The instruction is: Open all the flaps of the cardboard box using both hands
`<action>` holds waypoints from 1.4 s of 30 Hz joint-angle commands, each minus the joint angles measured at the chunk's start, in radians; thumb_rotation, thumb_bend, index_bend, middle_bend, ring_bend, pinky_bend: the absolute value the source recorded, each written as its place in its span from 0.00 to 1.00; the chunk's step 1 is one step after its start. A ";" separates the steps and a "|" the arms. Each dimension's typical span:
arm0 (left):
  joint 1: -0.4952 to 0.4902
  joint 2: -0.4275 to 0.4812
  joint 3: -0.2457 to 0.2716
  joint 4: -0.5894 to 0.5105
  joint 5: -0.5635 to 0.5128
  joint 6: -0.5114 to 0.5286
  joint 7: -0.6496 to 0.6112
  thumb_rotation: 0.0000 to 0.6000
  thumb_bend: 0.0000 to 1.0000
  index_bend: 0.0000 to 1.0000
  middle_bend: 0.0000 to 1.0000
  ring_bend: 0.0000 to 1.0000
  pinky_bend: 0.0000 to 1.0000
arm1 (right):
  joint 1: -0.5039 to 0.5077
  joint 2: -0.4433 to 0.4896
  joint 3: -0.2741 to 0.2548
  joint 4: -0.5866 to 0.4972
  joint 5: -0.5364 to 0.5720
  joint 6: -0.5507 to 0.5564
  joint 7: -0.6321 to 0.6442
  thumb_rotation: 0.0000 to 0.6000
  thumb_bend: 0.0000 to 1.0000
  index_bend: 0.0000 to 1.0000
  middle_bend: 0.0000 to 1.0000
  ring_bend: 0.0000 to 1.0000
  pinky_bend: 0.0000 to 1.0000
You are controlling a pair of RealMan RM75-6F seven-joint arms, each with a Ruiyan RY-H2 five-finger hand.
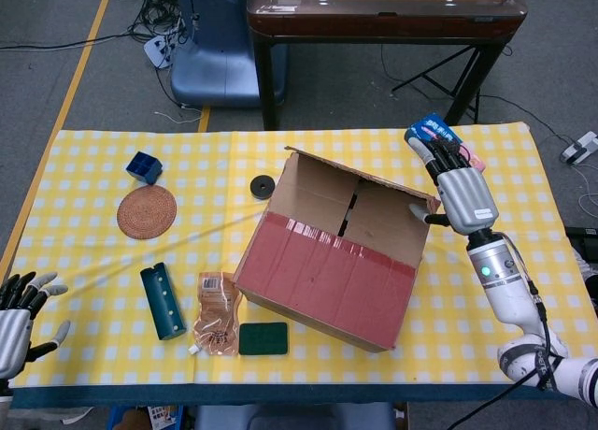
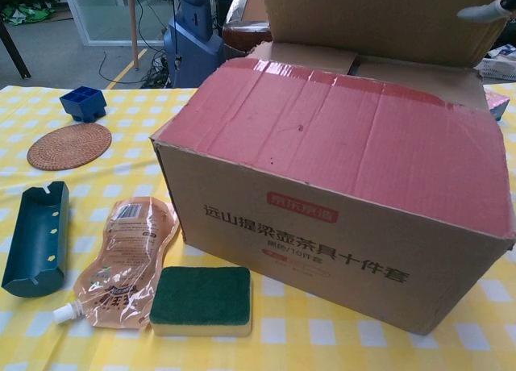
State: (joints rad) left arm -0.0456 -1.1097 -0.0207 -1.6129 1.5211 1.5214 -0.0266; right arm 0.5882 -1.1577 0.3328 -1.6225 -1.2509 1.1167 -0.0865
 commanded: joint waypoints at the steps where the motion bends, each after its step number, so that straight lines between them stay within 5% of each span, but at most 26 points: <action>1: 0.001 0.001 0.000 -0.002 0.001 0.002 0.002 1.00 0.35 0.37 0.19 0.09 0.00 | 0.011 0.009 0.020 0.011 0.022 0.002 0.011 1.00 0.21 0.00 0.10 0.07 0.16; 15: 0.005 0.007 0.001 -0.011 0.005 0.009 0.010 1.00 0.35 0.37 0.19 0.09 0.00 | 0.024 0.029 0.058 0.053 0.118 0.004 0.016 1.00 0.21 0.00 0.10 0.07 0.16; 32: 0.003 0.011 0.002 -0.013 0.012 0.009 0.013 1.00 0.35 0.37 0.19 0.09 0.00 | 0.074 -0.038 0.057 0.283 0.300 -0.124 -0.001 1.00 0.22 0.00 0.10 0.07 0.16; 36: -0.003 0.019 -0.002 -0.021 0.019 0.009 0.021 1.00 0.35 0.37 0.19 0.09 0.00 | 0.065 -0.031 0.050 0.266 0.287 -0.115 0.007 1.00 0.22 0.00 0.10 0.07 0.16; 42: -0.009 0.023 -0.005 -0.030 0.022 0.005 0.025 1.00 0.35 0.37 0.19 0.09 0.00 | -0.012 0.051 0.005 0.099 0.176 -0.047 0.058 1.00 0.24 0.00 0.12 0.07 0.16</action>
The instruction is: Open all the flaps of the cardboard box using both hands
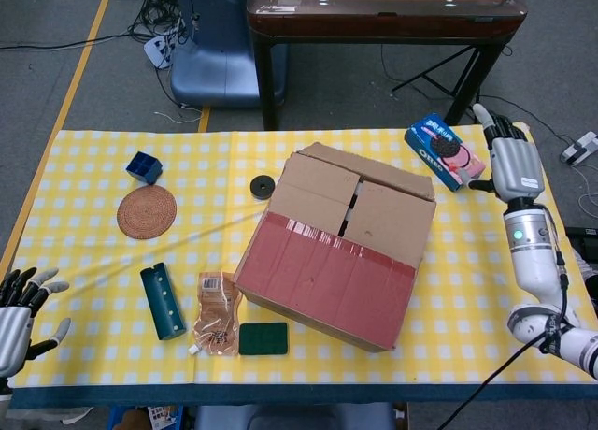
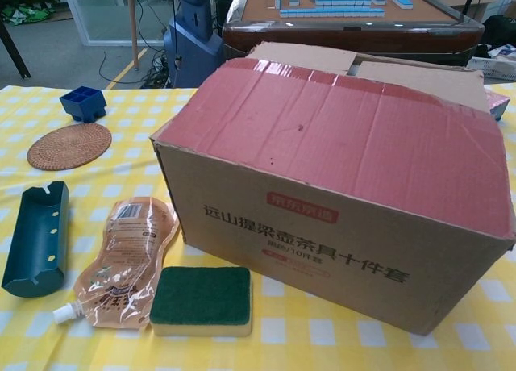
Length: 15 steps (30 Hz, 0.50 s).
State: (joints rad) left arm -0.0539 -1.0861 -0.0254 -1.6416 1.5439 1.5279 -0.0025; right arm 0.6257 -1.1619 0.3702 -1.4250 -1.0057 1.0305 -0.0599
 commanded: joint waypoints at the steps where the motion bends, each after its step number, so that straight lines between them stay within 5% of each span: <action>1: -0.001 0.000 0.000 -0.002 -0.001 -0.002 0.001 1.00 0.35 0.37 0.19 0.09 0.00 | -0.063 0.072 -0.040 -0.127 -0.087 0.047 0.038 1.00 0.25 0.00 0.12 0.07 0.16; 15: 0.000 0.007 0.010 -0.031 0.010 -0.003 0.000 1.00 0.35 0.37 0.19 0.09 0.00 | -0.198 0.320 -0.199 -0.481 -0.377 0.034 0.175 1.00 0.72 0.10 0.22 0.11 0.16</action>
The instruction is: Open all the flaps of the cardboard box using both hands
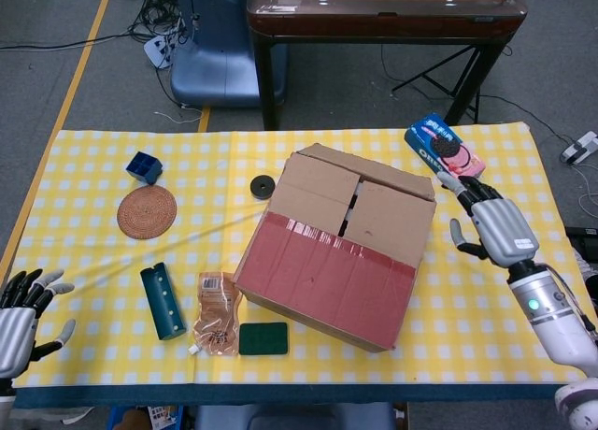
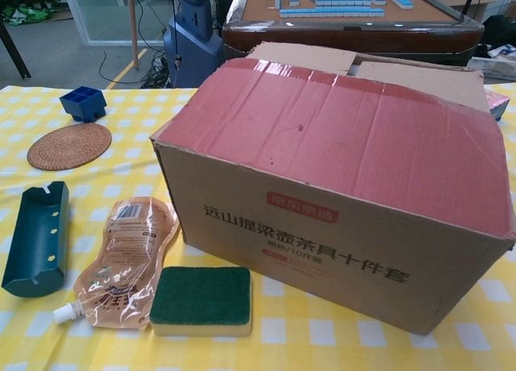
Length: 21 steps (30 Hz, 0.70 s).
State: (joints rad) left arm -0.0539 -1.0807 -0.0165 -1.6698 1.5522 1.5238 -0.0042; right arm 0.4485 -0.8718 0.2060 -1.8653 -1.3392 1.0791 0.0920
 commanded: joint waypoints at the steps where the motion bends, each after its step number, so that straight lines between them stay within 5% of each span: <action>1: 0.001 0.002 0.002 -0.005 0.004 0.002 0.002 1.00 0.35 0.37 0.19 0.09 0.00 | -0.021 0.034 -0.045 -0.050 -0.059 -0.022 0.023 1.00 0.77 0.12 0.22 0.11 0.16; 8: 0.006 0.006 0.009 -0.014 0.010 0.006 0.003 1.00 0.35 0.37 0.19 0.09 0.00 | 0.011 0.001 -0.068 -0.046 -0.076 -0.078 -0.024 1.00 0.99 0.23 0.23 0.11 0.16; 21: 0.019 0.009 0.015 0.005 0.004 0.014 -0.023 1.00 0.35 0.37 0.19 0.09 0.00 | 0.087 -0.085 -0.078 -0.042 -0.054 -0.157 -0.126 1.00 1.00 0.28 0.23 0.11 0.16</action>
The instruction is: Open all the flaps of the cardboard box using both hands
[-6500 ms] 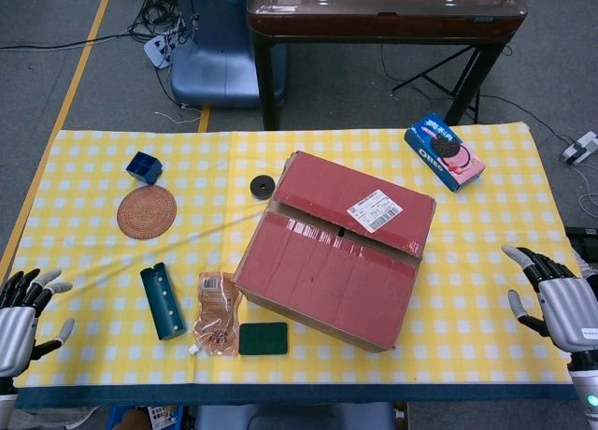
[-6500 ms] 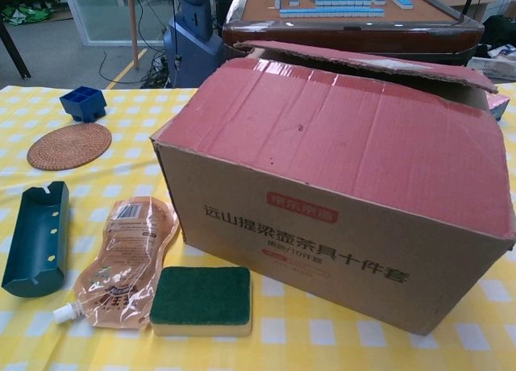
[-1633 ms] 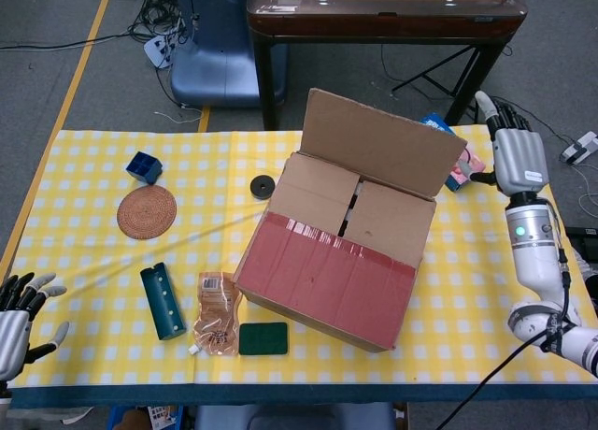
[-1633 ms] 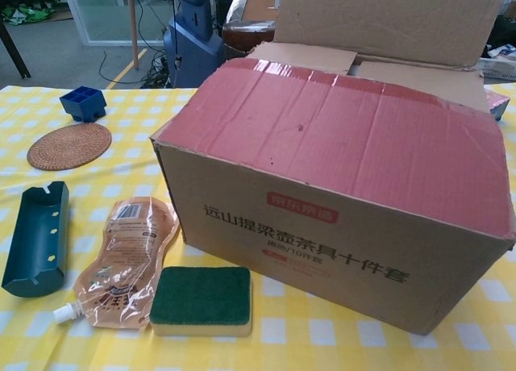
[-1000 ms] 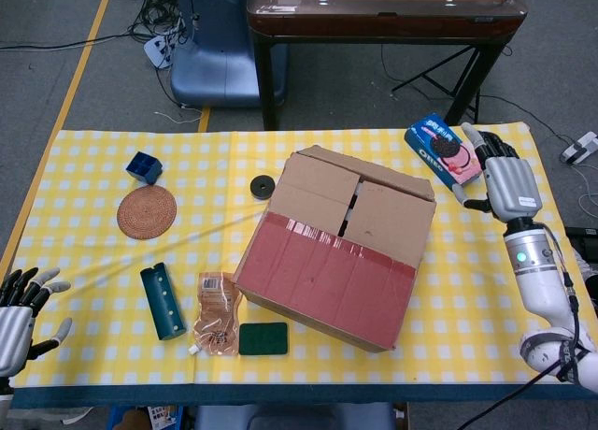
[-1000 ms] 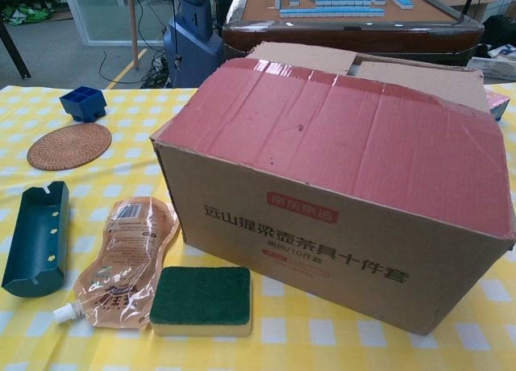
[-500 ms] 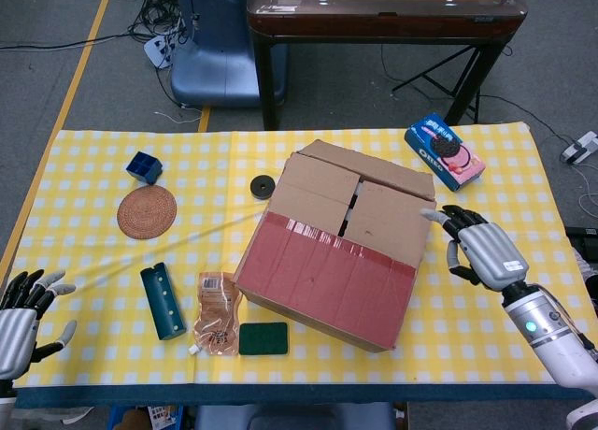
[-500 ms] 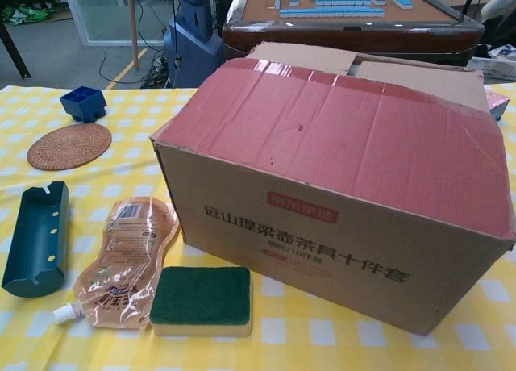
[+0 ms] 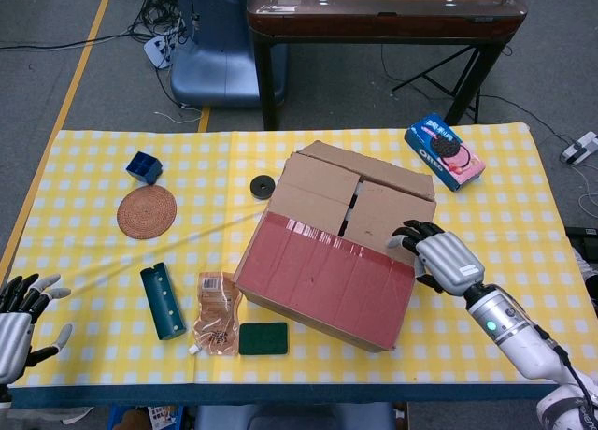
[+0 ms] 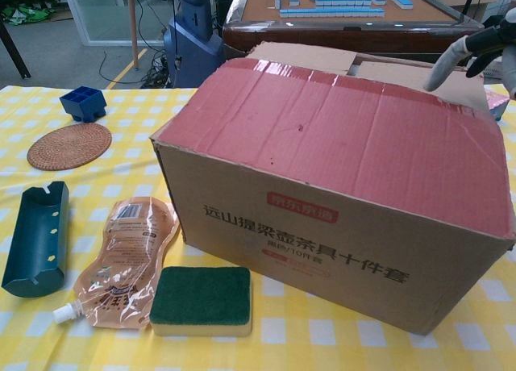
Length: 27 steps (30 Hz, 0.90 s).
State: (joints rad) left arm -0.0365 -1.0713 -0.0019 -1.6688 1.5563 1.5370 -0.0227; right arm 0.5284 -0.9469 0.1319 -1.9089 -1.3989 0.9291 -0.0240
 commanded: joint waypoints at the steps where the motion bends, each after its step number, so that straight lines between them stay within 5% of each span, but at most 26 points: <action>1: 0.002 -0.001 0.001 0.006 0.000 0.001 -0.006 1.00 0.35 0.37 0.19 0.09 0.00 | 0.010 -0.013 -0.005 0.002 0.007 -0.009 -0.013 1.00 1.00 0.28 0.23 0.11 0.16; 14: 0.008 0.000 0.002 0.018 0.002 0.009 -0.018 1.00 0.35 0.37 0.19 0.09 0.00 | 0.000 -0.009 -0.020 -0.031 -0.046 0.032 0.051 1.00 1.00 0.30 0.23 0.11 0.16; 27: 0.001 0.008 -0.001 -0.011 0.015 0.007 0.012 1.00 0.35 0.37 0.19 0.09 0.00 | -0.058 0.106 -0.047 -0.078 -0.193 0.129 0.527 1.00 1.00 0.30 0.23 0.11 0.16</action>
State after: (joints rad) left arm -0.0348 -1.0638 -0.0022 -1.6780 1.5705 1.5445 -0.0119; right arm 0.4879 -0.8768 0.0970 -1.9786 -1.5408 1.0272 0.3911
